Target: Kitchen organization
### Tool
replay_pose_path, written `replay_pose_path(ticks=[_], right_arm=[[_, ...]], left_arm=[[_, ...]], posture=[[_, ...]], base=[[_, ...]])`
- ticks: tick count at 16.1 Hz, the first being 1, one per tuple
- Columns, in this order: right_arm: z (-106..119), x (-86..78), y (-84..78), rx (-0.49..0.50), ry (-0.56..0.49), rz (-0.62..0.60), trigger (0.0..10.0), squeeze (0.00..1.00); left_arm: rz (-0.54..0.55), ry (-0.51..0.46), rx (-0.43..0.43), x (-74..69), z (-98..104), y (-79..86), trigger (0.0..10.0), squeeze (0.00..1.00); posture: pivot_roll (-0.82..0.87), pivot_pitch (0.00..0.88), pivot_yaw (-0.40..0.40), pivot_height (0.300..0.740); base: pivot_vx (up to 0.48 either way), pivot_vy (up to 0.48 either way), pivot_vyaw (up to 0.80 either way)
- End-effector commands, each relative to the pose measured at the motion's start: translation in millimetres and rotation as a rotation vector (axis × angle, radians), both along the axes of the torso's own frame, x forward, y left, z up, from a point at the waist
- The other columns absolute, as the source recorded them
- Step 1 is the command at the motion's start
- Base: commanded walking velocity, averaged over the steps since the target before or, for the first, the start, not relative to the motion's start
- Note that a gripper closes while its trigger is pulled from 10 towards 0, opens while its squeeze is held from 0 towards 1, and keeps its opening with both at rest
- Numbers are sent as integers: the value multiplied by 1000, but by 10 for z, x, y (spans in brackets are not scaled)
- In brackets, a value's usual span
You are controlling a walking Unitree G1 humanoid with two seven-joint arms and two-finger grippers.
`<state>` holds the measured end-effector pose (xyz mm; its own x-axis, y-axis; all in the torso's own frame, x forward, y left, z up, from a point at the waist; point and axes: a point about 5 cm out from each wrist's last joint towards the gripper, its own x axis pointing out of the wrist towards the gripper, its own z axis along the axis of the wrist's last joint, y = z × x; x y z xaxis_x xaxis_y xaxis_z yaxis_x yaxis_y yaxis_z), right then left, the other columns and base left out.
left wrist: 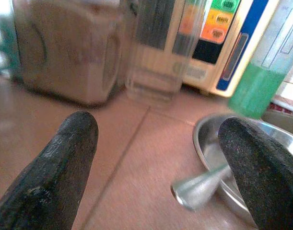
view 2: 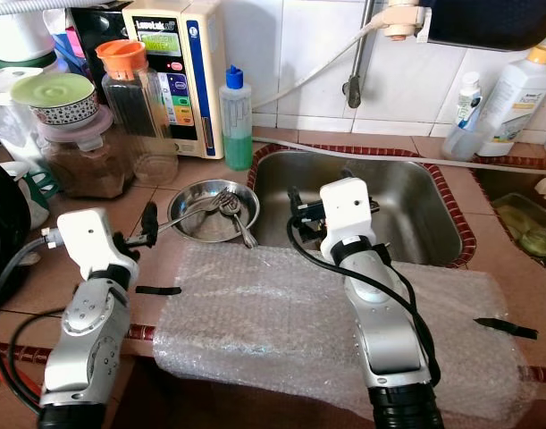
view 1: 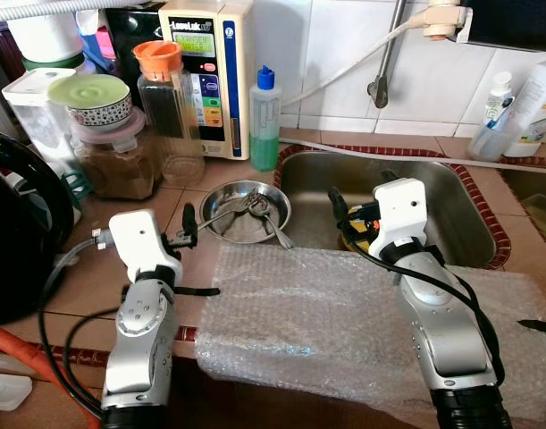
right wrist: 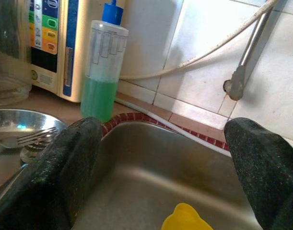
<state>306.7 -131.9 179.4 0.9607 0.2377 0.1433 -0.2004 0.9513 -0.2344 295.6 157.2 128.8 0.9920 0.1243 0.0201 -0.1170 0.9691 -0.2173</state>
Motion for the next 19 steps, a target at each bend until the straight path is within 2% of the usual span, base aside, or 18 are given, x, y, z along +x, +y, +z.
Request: replay_pose_path(ticks=[1, 5, 8, 10, 11, 12, 13, 16, 17, 19], right_arm=[[16, -15, 4, 2, -8, 10, 10000, 0], [14, -19, -1, -7, -9, 13, 10000, 0], [14, -18, 0, -13, -11, 16, 10000, 0], [4, -23, 10, -13, -6, 29, 10000, 0], [-4, -29, 21, -12, 0, 42, 10000, 0], [-13, -36, 34, -9, 5, 54, 10000, 0], [-24, -44, 46, -8, 11, 64, 10000, 0], [-66, -83, 116, -3, 47, 127, 10000, 0], [-125, -143, 201, 36, 104, 211, 10000, 0], [-152, -211, 291, 43, 136, 305, 10000, 0]], left_arm=[[11, 29, -27, 1, -48, 15, 10000, 0], [-52, 65, -161, -18, -90, -76, 10000, 0], [-75, 98, -306, -37, -133, -135, 10000, 0], [-90, 108, -362, -39, -151, -166, 10000, 0], [-95, 115, -373, -40, -157, -176, 8549, 0], [-107, 119, -393, -39, -161, -191, 2314, 0], [-124, 113, -416, -38, -147, -204, 0, 0], [-133, 129, -449, -33, -144, -209, 0, 0], [-130, 134, -459, -26, -147, -201, 0, 0], [-131, 136, -462, -18, -144, -196, 0, 0]], posture=[[-237, 21, 45, 740], [-238, 20, 43, 740], [-243, 18, 46, 740], [-245, 18, 47, 740], [-246, 19, 48, 740], [-247, 20, 48, 740], [-247, 20, 48, 740], [-254, 21, 51, 740], [-257, 20, 53, 740], [-263, 20, 57, 740]], base=[[0, 0, 0], [0, 0, 0], [0, 0, 0], [0, 0, 0], [0, 0, 0], [0, 0, 0], [0, 0, 0], [0, 0, 0], [0, 0, 0], [0, 0, 0]])
